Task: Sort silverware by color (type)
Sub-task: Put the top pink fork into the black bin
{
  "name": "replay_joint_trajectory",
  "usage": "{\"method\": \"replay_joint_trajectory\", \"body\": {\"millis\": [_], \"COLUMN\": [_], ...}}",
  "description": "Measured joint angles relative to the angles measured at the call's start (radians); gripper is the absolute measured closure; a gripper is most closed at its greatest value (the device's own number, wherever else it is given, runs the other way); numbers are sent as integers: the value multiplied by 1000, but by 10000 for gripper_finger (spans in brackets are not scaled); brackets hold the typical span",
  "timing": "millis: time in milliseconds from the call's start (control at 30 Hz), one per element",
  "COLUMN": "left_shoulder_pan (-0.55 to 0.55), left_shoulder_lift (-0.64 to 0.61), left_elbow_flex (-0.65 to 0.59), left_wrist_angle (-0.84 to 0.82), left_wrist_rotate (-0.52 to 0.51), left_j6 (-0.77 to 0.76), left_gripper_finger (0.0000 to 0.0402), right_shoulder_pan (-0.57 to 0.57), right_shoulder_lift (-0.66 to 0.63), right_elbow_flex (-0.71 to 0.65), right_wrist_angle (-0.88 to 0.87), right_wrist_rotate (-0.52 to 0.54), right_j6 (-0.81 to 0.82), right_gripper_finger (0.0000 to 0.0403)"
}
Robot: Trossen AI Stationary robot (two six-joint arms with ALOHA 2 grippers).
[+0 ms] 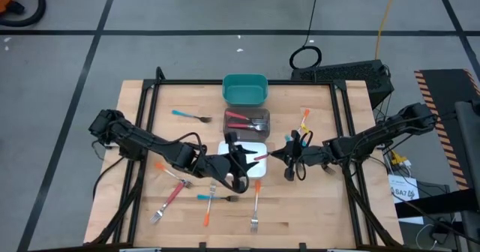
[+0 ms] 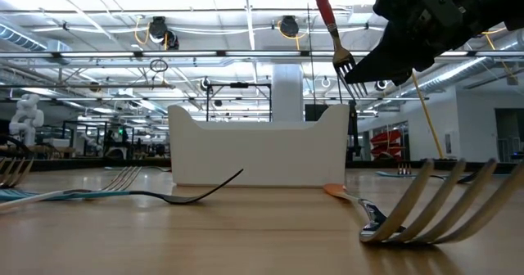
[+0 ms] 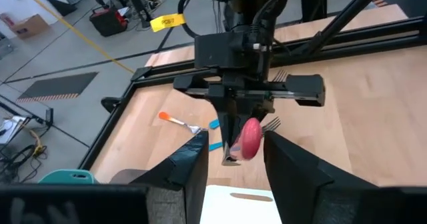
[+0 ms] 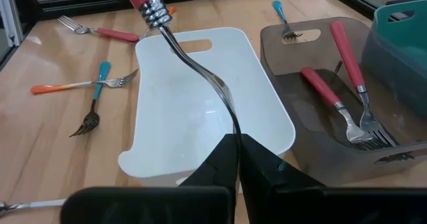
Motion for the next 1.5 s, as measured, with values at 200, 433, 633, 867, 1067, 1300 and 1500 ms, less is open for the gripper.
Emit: {"method": "replay_joint_trajectory", "body": {"millis": [200, 433, 633, 867, 1067, 1300, 1500], "left_shoulder_pan": [2, 11, 20, 25, 25, 22, 7], "left_shoulder_lift": [0, 12, 30, 33, 33, 23, -13], "left_elbow_flex": [0, 0, -1, 0, 0, 0, 0], "left_wrist_angle": [16, 25, 30, 39, 41, 22, 30], "left_wrist_rotate": [12, 11, 10, 0, -8, -30, -31], "left_j6": [23, 33, 42, 42, 29, 4, 11], "left_gripper_finger": [262, 288, 330, 375, 375, 375, 375], "right_shoulder_pan": [0, 0, 0, 0, 0, 4, 3], "right_shoulder_lift": [0, 0, 0, 1, 1, -17, -80], "right_elbow_flex": [0, 0, 0, 0, 0, 0, 0], "right_wrist_angle": [0, 0, 0, -2, 0, -94, -196], "right_wrist_rotate": [22, 22, 22, 22, 23, 16, 17], "right_j6": [7, 7, 7, 6, 6, 84, 112], "right_gripper_finger": [399, 400, 400, 399, 381, 329, 280]}}
